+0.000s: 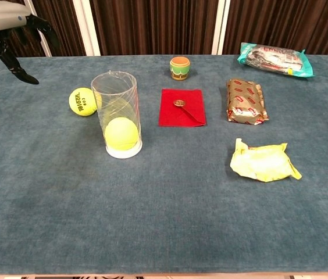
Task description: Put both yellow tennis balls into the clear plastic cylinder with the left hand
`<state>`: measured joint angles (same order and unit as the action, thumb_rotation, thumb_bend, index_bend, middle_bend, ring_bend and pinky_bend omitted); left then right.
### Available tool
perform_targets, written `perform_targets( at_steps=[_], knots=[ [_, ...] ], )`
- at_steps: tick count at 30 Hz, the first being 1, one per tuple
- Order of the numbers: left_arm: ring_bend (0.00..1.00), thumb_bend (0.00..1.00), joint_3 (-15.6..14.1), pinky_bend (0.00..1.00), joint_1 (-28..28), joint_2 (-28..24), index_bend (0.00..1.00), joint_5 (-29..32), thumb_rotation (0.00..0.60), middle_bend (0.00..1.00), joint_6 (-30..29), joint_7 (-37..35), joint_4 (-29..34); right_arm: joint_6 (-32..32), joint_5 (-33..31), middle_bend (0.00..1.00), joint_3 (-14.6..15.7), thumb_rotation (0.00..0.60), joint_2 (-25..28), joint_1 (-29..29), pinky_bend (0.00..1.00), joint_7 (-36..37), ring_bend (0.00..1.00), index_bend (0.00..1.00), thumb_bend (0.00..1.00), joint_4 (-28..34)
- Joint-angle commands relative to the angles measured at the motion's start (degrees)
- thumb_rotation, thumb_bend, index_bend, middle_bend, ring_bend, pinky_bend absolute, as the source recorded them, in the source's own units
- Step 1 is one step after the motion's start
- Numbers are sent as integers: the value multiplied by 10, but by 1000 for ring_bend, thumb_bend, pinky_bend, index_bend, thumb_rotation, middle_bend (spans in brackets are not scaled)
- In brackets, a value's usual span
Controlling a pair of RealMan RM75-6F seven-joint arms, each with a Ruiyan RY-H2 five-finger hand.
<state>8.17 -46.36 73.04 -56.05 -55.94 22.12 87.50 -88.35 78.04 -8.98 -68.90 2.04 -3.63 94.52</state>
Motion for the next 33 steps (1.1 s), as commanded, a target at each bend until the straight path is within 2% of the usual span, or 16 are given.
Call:
perform_targets(
  at_steps=[1,22,33],
  knots=[
    [198,74,3,274,-11,24,276,-5,600,215,28,-18,-43,10,-10,0,-3,600,-4,4,87,-5,49,0,336,-8],
    [191,73,9,270,-72,167,266,-18,600,210,134,-47,-260,32,-51,0,-17,600,-26,17,87,-27,50,0,335,-36],
    [192,75,1,282,-87,226,258,-35,600,193,174,-61,-351,36,-62,0,-20,600,-31,20,87,-36,50,0,335,-44]
  ],
)
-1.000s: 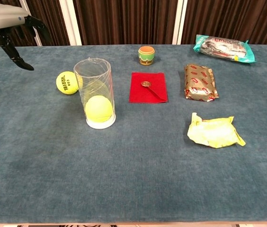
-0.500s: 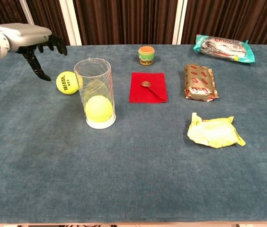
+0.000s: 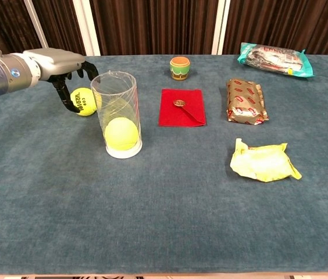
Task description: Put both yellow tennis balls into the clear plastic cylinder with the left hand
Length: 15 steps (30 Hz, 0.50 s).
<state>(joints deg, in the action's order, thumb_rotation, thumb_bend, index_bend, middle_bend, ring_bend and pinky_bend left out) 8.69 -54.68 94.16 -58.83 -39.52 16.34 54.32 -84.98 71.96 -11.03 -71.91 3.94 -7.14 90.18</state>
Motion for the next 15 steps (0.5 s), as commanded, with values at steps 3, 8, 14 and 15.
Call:
perform_targets(
  at_steps=[3,8,14,15],
  knots=[
    [191,85,-8,294,-5,30,260,-14,600,195,14,-7,-38,4,-2,0,0,600,-2,2,87,-3,50,0,334,-2],
    [230,140,-14,364,-6,50,296,-24,600,264,22,-10,-63,-1,2,0,2,600,-2,1,87,-5,50,0,336,1],
    [336,283,-17,504,-3,62,360,-41,600,392,13,-15,-84,-2,1,0,2,600,0,0,87,-5,50,0,336,3],
    [347,305,-18,519,-2,63,368,-41,600,406,14,-13,-87,-1,1,0,2,600,0,0,87,-4,50,0,336,3]
  ],
)
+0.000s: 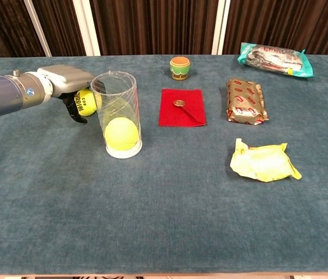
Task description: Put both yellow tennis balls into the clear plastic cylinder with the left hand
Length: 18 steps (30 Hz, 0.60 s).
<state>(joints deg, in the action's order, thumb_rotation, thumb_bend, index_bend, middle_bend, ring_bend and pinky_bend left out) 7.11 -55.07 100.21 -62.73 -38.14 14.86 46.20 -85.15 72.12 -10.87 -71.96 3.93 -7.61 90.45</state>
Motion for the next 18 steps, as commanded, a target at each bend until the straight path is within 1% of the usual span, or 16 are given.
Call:
perform_targets(
  at_steps=[1,4,10,13,17,18],
  knots=[
    [356,323,-2,529,2,3,377,-2,600,418,3,4,-8,1,-1,0,0,600,0,0,87,1,50,0,336,0],
    [386,377,0,557,3,3,416,-3,600,463,4,3,-10,2,-3,0,-1,600,1,0,87,2,50,0,336,0],
    [391,382,14,563,9,-15,431,-14,600,472,-30,-8,9,1,-3,0,-1,600,3,-1,87,3,50,0,336,2],
    [391,382,26,563,15,-45,436,-21,600,464,-56,-17,46,1,-4,0,-2,600,3,-1,87,5,50,0,335,3],
    [386,381,44,563,30,-97,442,-41,600,458,-116,-35,119,2,-4,0,-1,600,2,0,87,4,50,0,336,1],
    [386,380,48,563,37,-113,441,-51,600,459,-138,-41,143,3,-4,0,-1,600,1,0,87,3,49,0,336,1]
  ],
)
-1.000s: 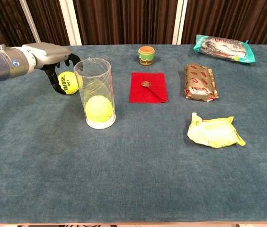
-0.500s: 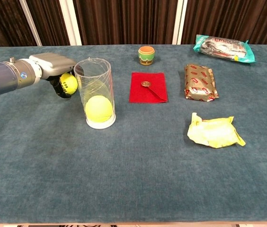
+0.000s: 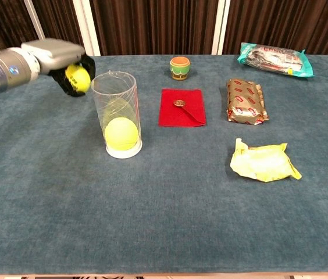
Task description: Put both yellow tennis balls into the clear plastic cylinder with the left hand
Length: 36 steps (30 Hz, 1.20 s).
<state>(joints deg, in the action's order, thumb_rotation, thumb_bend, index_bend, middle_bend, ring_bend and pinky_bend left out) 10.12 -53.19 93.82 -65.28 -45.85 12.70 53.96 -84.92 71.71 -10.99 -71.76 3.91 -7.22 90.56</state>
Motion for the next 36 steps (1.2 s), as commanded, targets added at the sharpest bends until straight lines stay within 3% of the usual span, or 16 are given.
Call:
perform_targets(
  at_steps=[1,8,15,36],
  knots=[
    [386,379,20,563,22,-58,441,-31,600,458,-74,-22,81,1,-1,0,0,600,-1,1,87,-2,49,0,335,-1],
    [386,374,34,565,42,-129,438,-64,600,456,-128,-39,213,6,0,0,3,600,-4,3,87,-4,50,0,336,-1],
    [386,370,37,581,49,-168,438,-87,600,458,-150,-24,308,4,-2,0,1,600,0,2,87,-1,49,0,335,4],
    [386,355,10,589,35,-170,438,-116,600,458,-111,-7,402,-1,2,0,-1,600,7,-2,87,17,49,0,336,6]
  ],
)
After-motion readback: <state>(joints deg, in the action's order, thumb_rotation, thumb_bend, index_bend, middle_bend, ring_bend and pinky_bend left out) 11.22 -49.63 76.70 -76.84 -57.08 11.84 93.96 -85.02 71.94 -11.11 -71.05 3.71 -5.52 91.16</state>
